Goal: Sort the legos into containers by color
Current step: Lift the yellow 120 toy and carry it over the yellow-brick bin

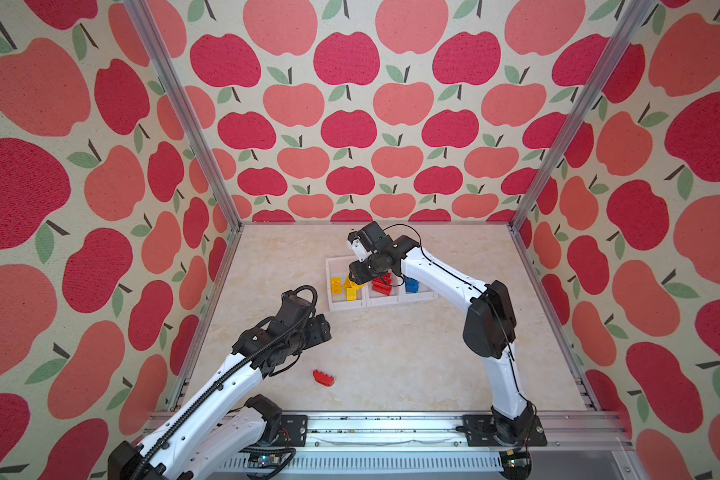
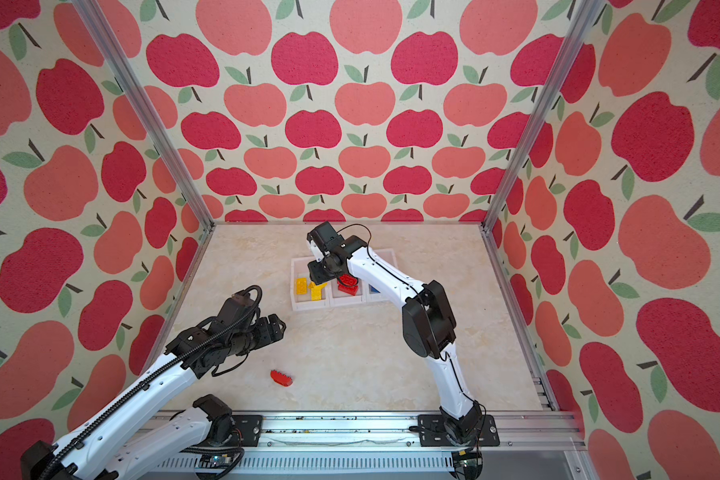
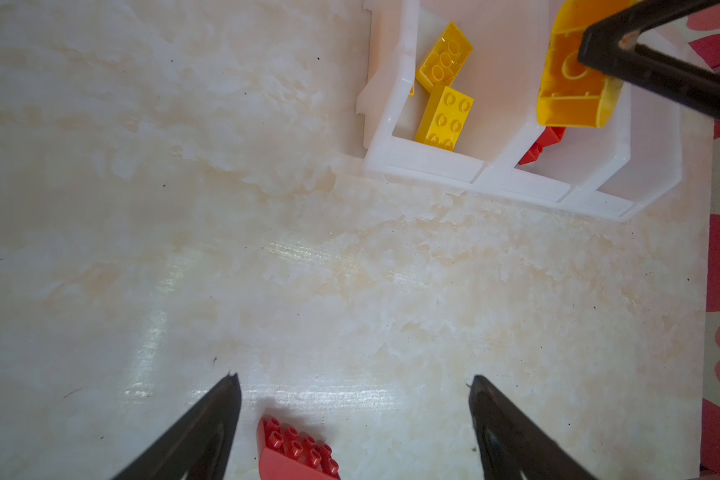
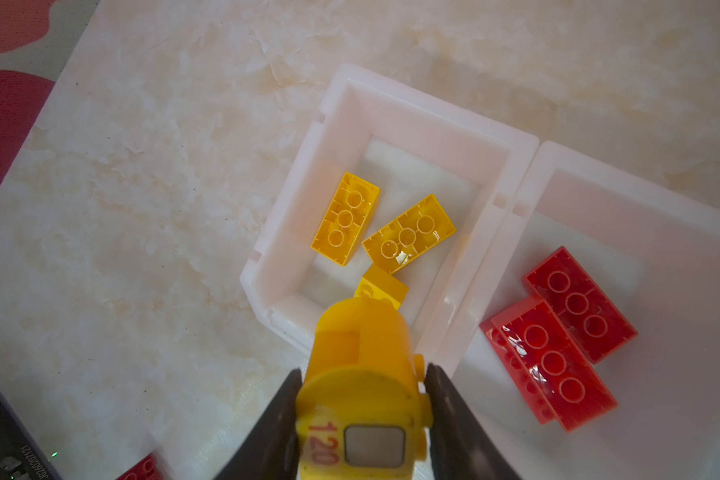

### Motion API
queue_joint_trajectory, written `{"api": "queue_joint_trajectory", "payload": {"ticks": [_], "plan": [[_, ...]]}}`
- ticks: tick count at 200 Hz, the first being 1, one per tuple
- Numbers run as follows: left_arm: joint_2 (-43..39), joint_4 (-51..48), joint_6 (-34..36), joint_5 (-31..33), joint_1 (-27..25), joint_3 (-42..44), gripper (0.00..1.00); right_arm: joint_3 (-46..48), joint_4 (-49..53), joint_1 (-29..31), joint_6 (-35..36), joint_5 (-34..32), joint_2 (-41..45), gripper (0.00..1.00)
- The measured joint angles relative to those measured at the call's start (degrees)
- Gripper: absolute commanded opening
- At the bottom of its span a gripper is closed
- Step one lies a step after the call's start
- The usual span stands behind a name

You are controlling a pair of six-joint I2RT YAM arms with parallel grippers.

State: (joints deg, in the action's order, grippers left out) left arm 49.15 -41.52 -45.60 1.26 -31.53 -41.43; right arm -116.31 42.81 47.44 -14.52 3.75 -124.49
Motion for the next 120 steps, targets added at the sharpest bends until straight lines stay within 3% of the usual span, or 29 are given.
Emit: {"api": "queue_joint_trajectory", "payload": {"ticks": [75,120], "plan": [[-0.79,-1.29,-0.48,0.68,0.0,0.15,0.89,-15.32,0.35,-0.74,0.59,0.68,-12.22,0.33],[-1.49,-2.01,-1.64,0.92,0.0,0.37,0.89,-15.69,1.18,-0.81,0.81,0.74,-13.66,0.52]]}}
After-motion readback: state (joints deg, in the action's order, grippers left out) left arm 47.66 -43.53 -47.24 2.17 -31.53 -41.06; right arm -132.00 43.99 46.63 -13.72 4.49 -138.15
